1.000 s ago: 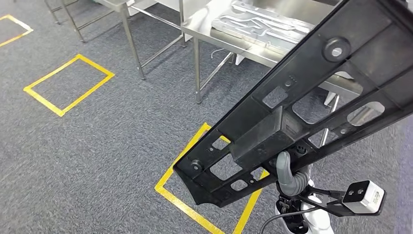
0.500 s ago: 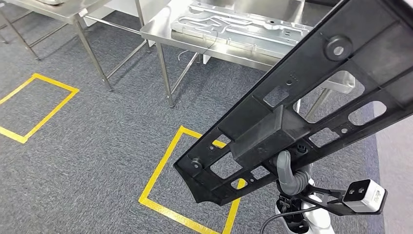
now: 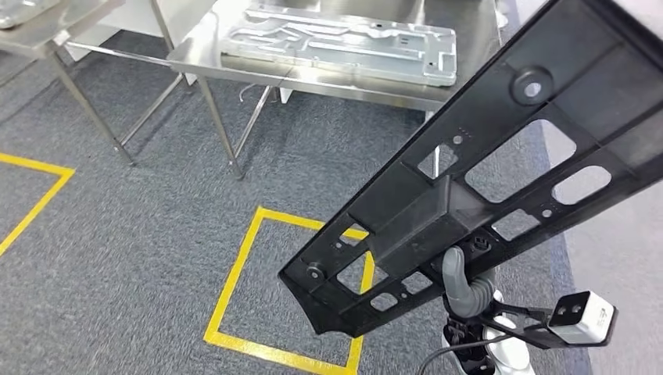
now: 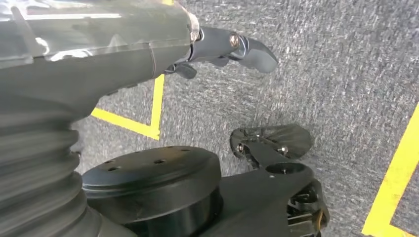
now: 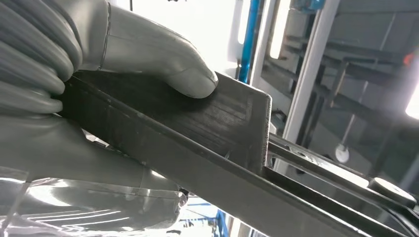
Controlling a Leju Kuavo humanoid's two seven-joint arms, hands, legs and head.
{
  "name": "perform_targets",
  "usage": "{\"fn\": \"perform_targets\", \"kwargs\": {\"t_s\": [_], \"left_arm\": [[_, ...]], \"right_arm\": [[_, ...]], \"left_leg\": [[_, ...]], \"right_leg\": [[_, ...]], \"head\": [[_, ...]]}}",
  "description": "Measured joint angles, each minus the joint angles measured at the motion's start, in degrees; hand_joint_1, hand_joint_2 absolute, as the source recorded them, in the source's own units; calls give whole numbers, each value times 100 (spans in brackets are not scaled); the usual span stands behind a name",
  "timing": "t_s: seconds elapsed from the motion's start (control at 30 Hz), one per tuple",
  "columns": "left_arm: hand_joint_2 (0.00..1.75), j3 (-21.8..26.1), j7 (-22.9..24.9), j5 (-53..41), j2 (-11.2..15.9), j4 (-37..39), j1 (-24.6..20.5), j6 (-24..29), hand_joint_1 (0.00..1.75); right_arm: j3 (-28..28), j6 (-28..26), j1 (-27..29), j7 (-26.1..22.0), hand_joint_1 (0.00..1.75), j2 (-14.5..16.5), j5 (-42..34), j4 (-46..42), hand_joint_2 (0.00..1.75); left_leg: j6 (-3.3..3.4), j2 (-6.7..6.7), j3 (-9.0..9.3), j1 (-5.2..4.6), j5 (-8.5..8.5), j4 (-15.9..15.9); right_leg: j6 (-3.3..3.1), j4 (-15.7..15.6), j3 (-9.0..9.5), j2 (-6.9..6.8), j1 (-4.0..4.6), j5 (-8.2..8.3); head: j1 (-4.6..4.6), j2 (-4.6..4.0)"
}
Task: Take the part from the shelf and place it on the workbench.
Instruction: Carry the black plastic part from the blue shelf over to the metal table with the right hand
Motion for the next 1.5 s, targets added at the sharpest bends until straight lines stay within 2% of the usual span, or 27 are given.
{"fn": "perform_targets", "kwargs": {"t_s": [0.07,0.13,0.2,0.23,0.27,0.3,0.37,0.43,0.5,0.57,0.63,0.7,0.77,0.8,0.83,0.9,0.97,1.03,1.13,1.17,1.23,1.27,1.3,1.33,1.37,1.43,1.5], "left_arm": [[175,0,1,0,-5,0,-18,1,0],[175,0,0,0,-9,0,-38,3,0],[175,0,3,0,-9,0,-31,7,0],[175,0,10,0,-9,0,-19,8,0],[175,0,19,0,-9,0,-10,9,0],[175,0,29,0,-9,0,-4,10,0],[175,0,45,0,-9,0,-5,13,0],[175,0,51,1,-4,0,-7,15,0],[175,0,55,3,0,0,-3,15,0],[175,0,58,4,-3,0,-9,15,0],[175,0,55,4,-9,0,-26,15,0],[175,0,49,4,-11,0,-17,12,0],[175,0,38,4,-11,0,13,2,0],[175,0,30,4,-11,0,21,-6,0],[175,0,20,3,-10,0,23,-22,0],[175,0,3,0,-11,0,12,-64,0],[175,-2,-6,-4,-11,0,-3,-96,0],[175,-7,-8,-10,-12,0,-8,-104,0],[175,-13,-15,-10,-15,0,-14,-103,0],[175,-13,-19,-9,-15,0,-16,-103,0],[175,-13,-22,-7,-15,0,-13,-103,0],[175,-13,-24,-7,-15,0,-9,-103,0],[175,-13,-25,-7,-15,0,-7,-103,0],[175,-13,-26,-6,-15,0,-6,-103,0],[175,-13,-27,-5,-15,0,-7,-103,0],[175,-14,-27,-2,-14,0,-10,-103,0],[175,-15,-33,2,-11,0,-14,-103,0]], "right_arm": [[0,6,4,-3,155,-3,-2,-3,175],[-1,10,-4,-8,155,-7,-3,-9,175],[-2,13,-17,-17,155,-8,-4,-11,175],[-1,13,-13,-20,155,-9,-4,-9,175],[-2,13,0,-25,155,-9,-5,-7,175],[-2,13,16,-30,155,-10,-5,-5,175],[-1,13,44,-40,155,-10,-6,-3,175],[-1,11,53,-49,155,-11,-4,-3,175],[-3,-19,57,-65,155,-12,20,-3,175],[-10,-124,66,-86,155,-14,109,-3,175],[-45,-335,37,-78,155,-32,338,-2,175],[-85,-619,-70,27,155,-74,693,11,175],[-123,-958,-244,237,155,-164,1124,57,175],[-150,-1150,-356,369,155,-234,1382,92,175],[-182,-1348,-484,508,155,-316,1680,130,175],[-252,-1706,-783,769,155,-503,2295,202,175],[-330,-1993,-1082,953,155,-695,2792,270,175],[-415,-2212,-1313,1049,155,-891,3160,350,175],[-512,-2467,-1582,1086,155,-1230,3684,516,175],[-526,-2550,-1666,1088,155,-1332,3855,577,175],[-533,-2667,-1788,1093,155,-1495,4109,701,175],[-533,-2694,-1821,1096,155,-1556,4186,757,175],[-532,-2711,-1842,1102,155,-1602,4244,805,175],[-526,-2747,-1867,1125,155,-1643,4337,849,175],[-514,-2802,-1907,1165,155,-1684,4475,890,175],[-475,-2933,-2065,1283,155,-1805,4859,998,175],[-426,-2986,-2310,1400,155,-1977,5203,1146,175]], "left_leg": [[-66,64,33,11,-36,6],[-125,-154,-44,36,-208,244],[-156,-455,-364,54,-565,932],[-165,-517,-566,56,-722,1330],[-168,-540,-717,56,-787,1605],[-164,-549,-777,56,-732,1675],[-137,-623,-573,58,-318,1134],[-93,-909,-258,73,24,378],[-51,-1080,-148,69,75,90],[10,-988,-129,61,96,48],[86,-894,-98,76,131,-7],[126,-796,-89,71,141,-35],[136,-698,-97,58,135,-32],[136,-658,-98,56,132,-29],[131,-631,-96,56,128,-26],[110,-602,-83,56,115,-17],[66,-594,-90,39,103,1],[11,-594,-103,31,103,2],[-72,-597,-163,40,-4,145],[-91,-598,-269,42,-137,380],[-111,-599,-648,50,-490,1157],[-119,-599,-845,52,-607,1523],[-121,-599,-967,52,-619,1719],[-115,-599,-978,52,-509,1678],[-102,-599,-877,52,-306,1409],[-57,-604,-533,43,96,599],[-6,-612,-356,26,224,164]], "right_leg": [[-62,-25,-3,149,-11,17],[-135,-68,27,282,-46,41],[-185,-82,41,412,-60,48],[-195,-80,41,487,-55,47],[-198,-77,43,568,-51,46],[-198,-72,48,652,-47,45],[-182,-55,68,822,-48,35],[-140,-22,59,974,-48,19],[-71,-1,12,1091,-68,24],[10,-5,-17,1166,-96,36],[75,177,-102,948,-84,-89],[124,786,-393,595,-75,-425],[165,1487,-741,464,-101,-695],[180,1615,-804,445,-116,-688],[190,1495,-742,436,-130,-566],[181,706,-331,409,-144,-180],[125,72,-14,385,-117,23],[63,-33,21,385,-82,25],[-40,-83,49,391,-115,45],[-75,-101,65,389,-127,50],[-118,-101,75,387,-115,38],[-126,-96,76,392,-107,32],[-129,-89,78,398,-100,25],[-127,-80,83,405,-95,16],[-119,-67,91,414,-93,4],[-83,-29,95,434,-82,-30],[-24,2,64,448,-65,-41]], "head": [[-1,0],[-1,0],[-1,0],[-1,0],[-1,0],[-1,0],[-1,0],[-1,0],[-1,0],[-1,0],[0,0],[1,0],[1,0],[1,0],[1,0],[2,0],[1,0],[0,0],[-1,0],[-1,0],[-1,0],[-1,0],[-1,0],[-1,0],[-1,0],[-1,0],[-1,0]]}}
